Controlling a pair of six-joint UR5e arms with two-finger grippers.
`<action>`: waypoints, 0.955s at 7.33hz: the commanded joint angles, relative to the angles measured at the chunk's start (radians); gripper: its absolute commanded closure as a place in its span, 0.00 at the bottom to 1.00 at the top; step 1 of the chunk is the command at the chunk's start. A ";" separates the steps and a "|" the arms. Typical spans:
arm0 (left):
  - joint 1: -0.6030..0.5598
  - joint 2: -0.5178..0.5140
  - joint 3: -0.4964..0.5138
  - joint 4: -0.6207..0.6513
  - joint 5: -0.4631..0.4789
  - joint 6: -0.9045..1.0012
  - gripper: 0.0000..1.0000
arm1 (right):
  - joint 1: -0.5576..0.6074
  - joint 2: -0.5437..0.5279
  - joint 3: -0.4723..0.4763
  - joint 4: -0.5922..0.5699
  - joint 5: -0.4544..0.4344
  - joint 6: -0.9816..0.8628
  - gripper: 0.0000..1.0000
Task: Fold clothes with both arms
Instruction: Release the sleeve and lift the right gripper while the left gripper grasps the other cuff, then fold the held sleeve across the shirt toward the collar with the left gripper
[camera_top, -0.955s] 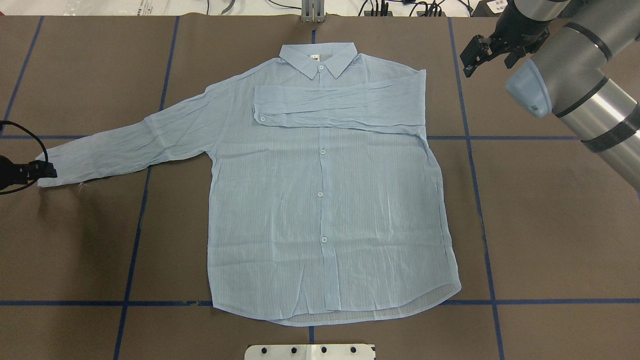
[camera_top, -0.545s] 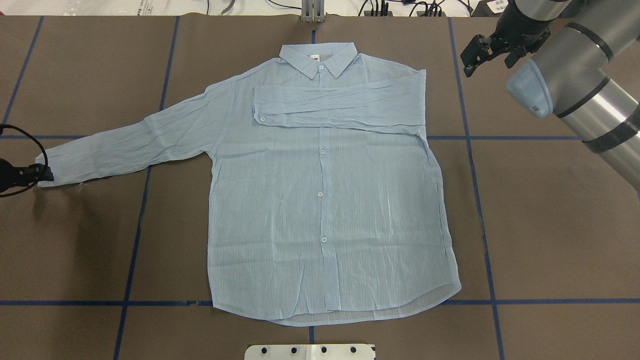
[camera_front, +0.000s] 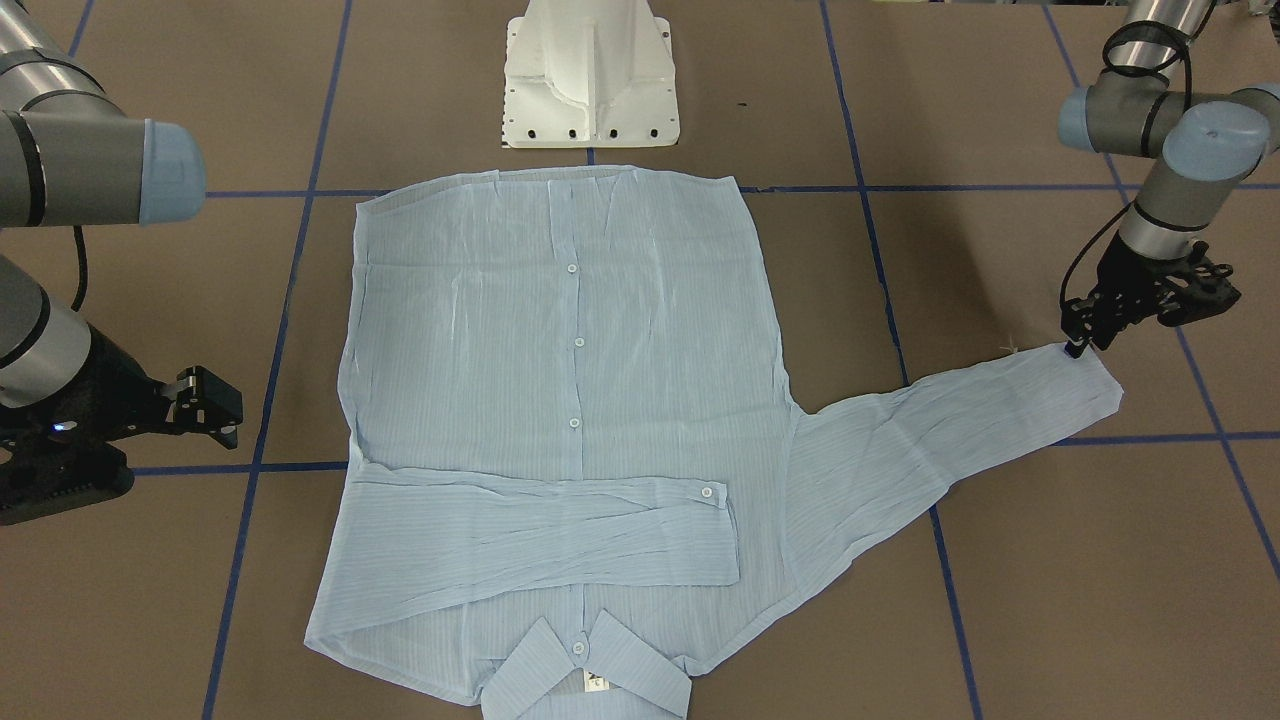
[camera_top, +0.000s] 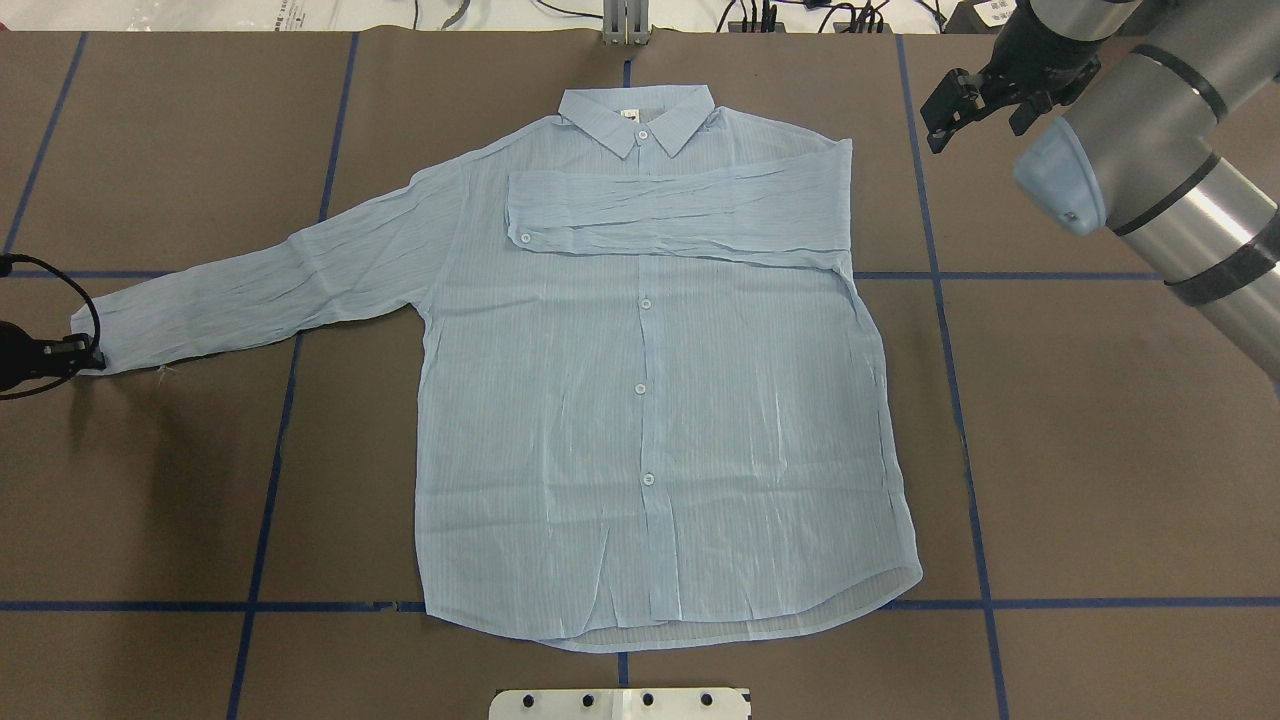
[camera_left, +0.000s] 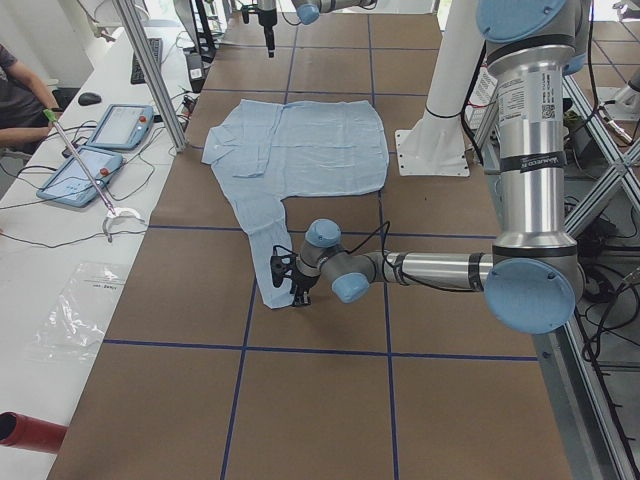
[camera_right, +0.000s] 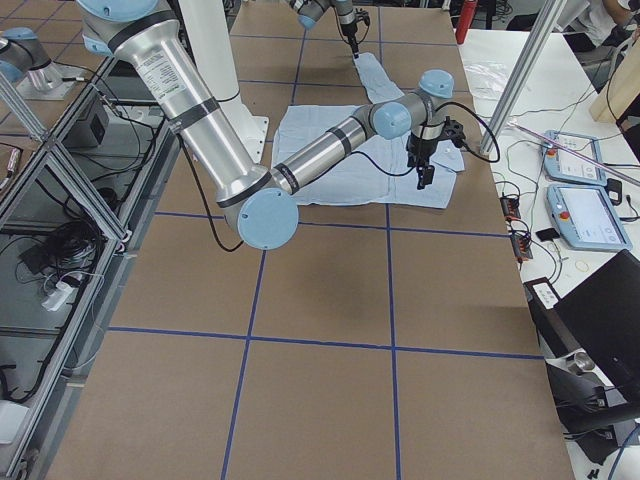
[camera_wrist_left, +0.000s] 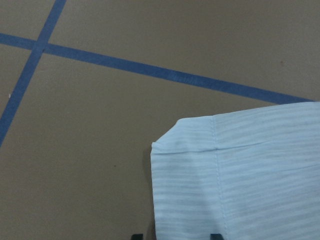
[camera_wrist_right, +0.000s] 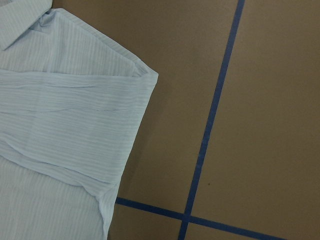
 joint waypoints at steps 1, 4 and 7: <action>0.001 0.000 -0.007 0.008 0.000 0.000 0.85 | 0.000 0.000 0.000 0.002 -0.001 0.000 0.00; -0.001 -0.003 -0.099 0.107 -0.005 0.008 1.00 | 0.002 0.000 0.000 0.000 0.000 -0.002 0.00; 0.001 -0.181 -0.386 0.566 -0.009 0.000 1.00 | 0.017 -0.064 0.035 -0.002 0.005 -0.003 0.00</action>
